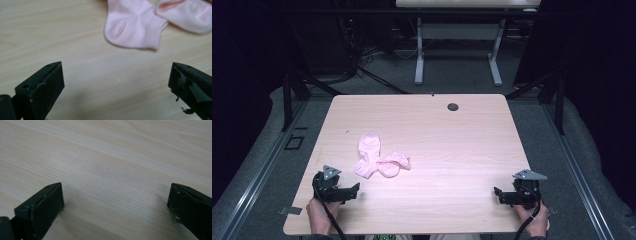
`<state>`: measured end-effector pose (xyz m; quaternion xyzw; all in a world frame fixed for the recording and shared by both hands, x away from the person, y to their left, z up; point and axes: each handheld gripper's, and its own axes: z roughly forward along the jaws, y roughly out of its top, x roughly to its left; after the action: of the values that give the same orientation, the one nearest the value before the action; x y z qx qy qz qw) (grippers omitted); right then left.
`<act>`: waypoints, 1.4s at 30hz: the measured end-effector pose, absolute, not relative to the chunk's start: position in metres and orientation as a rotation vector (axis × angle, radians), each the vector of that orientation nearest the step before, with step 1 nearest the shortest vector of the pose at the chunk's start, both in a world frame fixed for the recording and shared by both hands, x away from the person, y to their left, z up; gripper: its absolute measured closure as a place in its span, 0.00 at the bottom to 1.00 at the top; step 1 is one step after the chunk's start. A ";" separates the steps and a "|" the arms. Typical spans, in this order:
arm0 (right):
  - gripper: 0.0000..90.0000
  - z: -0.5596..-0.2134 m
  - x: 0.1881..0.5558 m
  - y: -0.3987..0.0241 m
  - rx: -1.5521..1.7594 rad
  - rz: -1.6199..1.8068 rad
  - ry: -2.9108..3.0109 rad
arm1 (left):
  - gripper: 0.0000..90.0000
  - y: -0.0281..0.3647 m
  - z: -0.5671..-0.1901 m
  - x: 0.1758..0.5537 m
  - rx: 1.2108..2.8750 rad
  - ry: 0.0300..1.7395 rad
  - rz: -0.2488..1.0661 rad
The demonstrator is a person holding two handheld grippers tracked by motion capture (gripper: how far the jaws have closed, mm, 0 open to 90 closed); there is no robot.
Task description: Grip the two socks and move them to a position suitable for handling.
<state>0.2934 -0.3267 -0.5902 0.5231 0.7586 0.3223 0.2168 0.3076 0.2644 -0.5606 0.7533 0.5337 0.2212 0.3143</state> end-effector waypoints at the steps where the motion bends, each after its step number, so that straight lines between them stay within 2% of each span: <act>1: 0.00 -0.590 0.294 -0.327 1.449 0.894 2.103 | 0.00 0.264 -0.556 0.309 1.989 1.399 0.580; 5: 0.00 -0.590 0.294 -0.327 1.450 0.891 2.102 | 0.00 0.256 -0.531 0.323 2.030 1.346 0.568; 13: 0.00 -0.590 0.294 -0.326 1.448 0.887 2.106 | 0.00 0.234 -0.508 0.344 2.097 1.276 0.571; 24: 0.00 -0.590 0.294 -0.326 1.456 0.887 2.099 | 0.01 0.185 -0.497 0.390 2.158 1.203 0.442; 25: 0.00 -0.590 0.294 -0.326 1.456 0.887 2.098 | 0.03 0.182 -0.497 0.393 2.162 1.203 0.431; 27: 0.00 -0.590 0.294 -0.326 1.458 0.886 2.093 | 0.12 0.171 -0.499 0.401 2.181 1.204 0.407; 33: 0.00 -0.590 0.294 -0.327 1.459 0.882 2.093 | 0.19 0.149 -0.514 0.412 2.243 1.205 0.326; 36: 0.00 -0.590 0.294 -0.327 1.459 0.883 2.093 | 0.35 0.140 -0.522 0.416 2.295 1.214 0.320; 37: 0.00 -0.590 0.294 -0.327 1.459 0.883 2.093 | 0.35 0.137 -0.525 0.416 2.317 1.236 0.335; 40: 0.00 -0.590 0.294 -0.327 1.460 0.882 2.093 | 0.53 0.132 -0.534 0.420 2.359 1.270 0.321; 42: 0.00 -0.590 0.294 -0.327 1.460 0.881 2.091 | 0.55 0.129 -0.539 0.421 2.379 1.268 0.292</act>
<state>0.2942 -0.3268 -0.5901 0.5277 0.7561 0.3186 0.2199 0.4214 0.1295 -0.5392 0.8572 0.4567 0.1053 0.2133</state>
